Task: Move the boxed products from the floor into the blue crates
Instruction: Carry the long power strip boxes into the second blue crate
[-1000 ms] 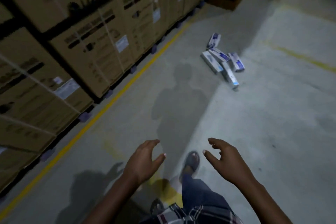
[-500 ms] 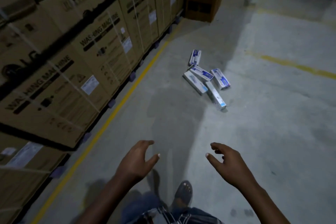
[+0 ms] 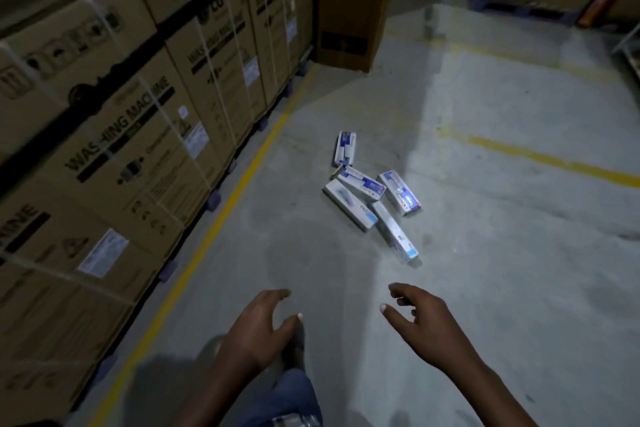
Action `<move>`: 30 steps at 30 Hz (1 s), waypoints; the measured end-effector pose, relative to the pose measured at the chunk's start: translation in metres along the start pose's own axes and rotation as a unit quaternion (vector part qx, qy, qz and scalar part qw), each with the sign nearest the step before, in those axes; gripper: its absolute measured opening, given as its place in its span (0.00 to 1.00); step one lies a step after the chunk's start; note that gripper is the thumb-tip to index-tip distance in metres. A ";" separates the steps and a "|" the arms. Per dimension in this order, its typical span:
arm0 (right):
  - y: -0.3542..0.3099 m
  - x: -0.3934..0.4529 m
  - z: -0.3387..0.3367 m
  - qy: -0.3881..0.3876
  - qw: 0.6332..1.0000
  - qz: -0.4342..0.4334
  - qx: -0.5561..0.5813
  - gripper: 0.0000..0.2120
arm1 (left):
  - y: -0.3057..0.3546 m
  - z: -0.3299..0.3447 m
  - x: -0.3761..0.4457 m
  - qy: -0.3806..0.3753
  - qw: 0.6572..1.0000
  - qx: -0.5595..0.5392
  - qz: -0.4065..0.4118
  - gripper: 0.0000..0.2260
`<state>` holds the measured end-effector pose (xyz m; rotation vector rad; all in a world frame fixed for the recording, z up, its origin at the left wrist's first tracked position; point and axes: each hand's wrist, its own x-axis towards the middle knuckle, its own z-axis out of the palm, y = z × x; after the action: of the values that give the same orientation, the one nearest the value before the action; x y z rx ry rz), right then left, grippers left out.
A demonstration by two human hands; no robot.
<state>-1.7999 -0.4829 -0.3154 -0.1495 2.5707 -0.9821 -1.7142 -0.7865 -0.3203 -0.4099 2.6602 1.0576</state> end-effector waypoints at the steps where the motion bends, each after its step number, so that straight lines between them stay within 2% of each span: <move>1: -0.011 0.021 0.000 -0.002 1.000 0.003 -0.009 0.26 | -0.002 -0.012 0.025 -0.005 1.000 0.001 0.004 0.25; 8: -0.085 0.135 -0.019 0.036 0.999 0.016 0.000 0.25 | 0.011 -0.099 0.185 -0.026 0.998 0.018 0.050 0.25; 14: -0.108 0.198 -0.039 0.075 0.991 0.066 0.086 0.21 | 0.043 -0.124 0.295 -0.034 0.995 0.015 0.089 0.24; 23: -0.081 0.335 -0.077 0.083 0.976 0.126 0.156 0.19 | 0.092 -0.099 0.432 -0.109 0.990 0.032 0.083 0.24; 30: -0.041 0.492 -0.111 0.053 0.975 0.151 0.156 0.19 | 0.132 -0.098 0.555 -0.105 0.992 0.071 0.018 0.23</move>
<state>-2.2972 -0.5589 -0.3666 0.3761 2.3942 -1.2798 -2.2876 -0.8553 -0.3510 -0.2110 2.5426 0.8618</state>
